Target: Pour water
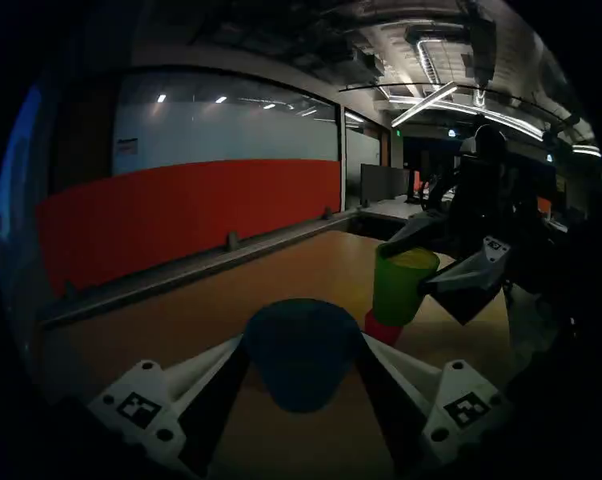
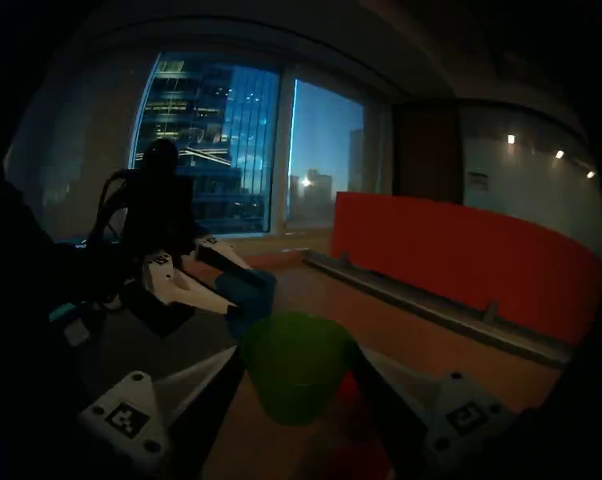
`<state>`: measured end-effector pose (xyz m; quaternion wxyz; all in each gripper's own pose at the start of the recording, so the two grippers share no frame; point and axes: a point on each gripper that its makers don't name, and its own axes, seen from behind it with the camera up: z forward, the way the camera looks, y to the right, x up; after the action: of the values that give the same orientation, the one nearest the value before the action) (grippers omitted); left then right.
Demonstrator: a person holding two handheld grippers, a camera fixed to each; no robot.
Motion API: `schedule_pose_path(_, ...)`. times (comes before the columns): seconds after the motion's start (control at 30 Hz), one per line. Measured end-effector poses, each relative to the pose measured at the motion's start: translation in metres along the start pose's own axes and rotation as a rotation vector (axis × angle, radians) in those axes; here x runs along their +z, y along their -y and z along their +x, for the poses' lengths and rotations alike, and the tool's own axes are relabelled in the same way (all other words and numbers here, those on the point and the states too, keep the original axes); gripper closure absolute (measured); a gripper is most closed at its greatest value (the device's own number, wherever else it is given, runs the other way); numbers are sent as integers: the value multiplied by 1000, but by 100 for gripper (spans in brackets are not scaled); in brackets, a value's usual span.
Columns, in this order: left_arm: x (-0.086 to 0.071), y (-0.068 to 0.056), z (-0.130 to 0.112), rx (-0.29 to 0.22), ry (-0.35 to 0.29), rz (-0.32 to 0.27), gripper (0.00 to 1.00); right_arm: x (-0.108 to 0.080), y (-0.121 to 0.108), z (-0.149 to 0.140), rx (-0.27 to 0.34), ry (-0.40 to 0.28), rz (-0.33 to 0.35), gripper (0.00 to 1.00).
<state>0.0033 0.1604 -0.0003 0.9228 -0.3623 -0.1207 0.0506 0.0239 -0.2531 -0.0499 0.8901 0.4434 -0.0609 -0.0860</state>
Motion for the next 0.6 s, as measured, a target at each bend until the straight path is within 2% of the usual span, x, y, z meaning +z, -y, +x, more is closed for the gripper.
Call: schedule_pose_path(0.6, -7, -12, 19, 6, -86, -16, 13, 1, -1, 7, -4, -29, -5, 1)
